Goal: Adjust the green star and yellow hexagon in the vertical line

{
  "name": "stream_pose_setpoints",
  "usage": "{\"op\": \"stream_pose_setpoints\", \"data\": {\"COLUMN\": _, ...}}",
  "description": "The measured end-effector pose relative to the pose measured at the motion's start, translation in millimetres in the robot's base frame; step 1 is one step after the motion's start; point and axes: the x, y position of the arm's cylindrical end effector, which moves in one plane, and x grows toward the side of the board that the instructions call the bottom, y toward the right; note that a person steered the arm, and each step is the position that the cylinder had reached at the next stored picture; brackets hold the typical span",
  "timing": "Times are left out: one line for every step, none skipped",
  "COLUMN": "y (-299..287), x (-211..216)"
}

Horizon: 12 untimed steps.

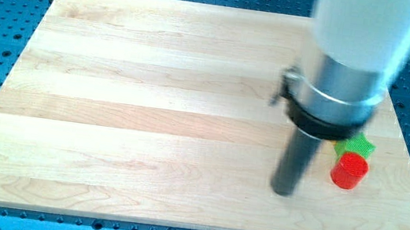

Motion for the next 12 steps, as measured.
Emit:
{"op": "stream_pose_setpoints", "data": {"y": 17, "x": -1}}
{"op": "stream_pose_setpoints", "data": {"y": 17, "x": -12}}
{"op": "stream_pose_setpoints", "data": {"y": 38, "x": -12}}
{"op": "stream_pose_setpoints", "data": {"y": 49, "x": -12}}
{"op": "stream_pose_setpoints", "data": {"y": 60, "x": -12}}
{"op": "stream_pose_setpoints", "data": {"y": 60, "x": 0}}
{"op": "stream_pose_setpoints", "data": {"y": 81, "x": 12}}
{"op": "stream_pose_setpoints", "data": {"y": 91, "x": -21}}
{"op": "stream_pose_setpoints", "data": {"y": 91, "x": -25}}
{"op": "stream_pose_setpoints", "data": {"y": 105, "x": -17}}
{"op": "stream_pose_setpoints", "data": {"y": 121, "x": -43}}
{"op": "stream_pose_setpoints", "data": {"y": 123, "x": -33}}
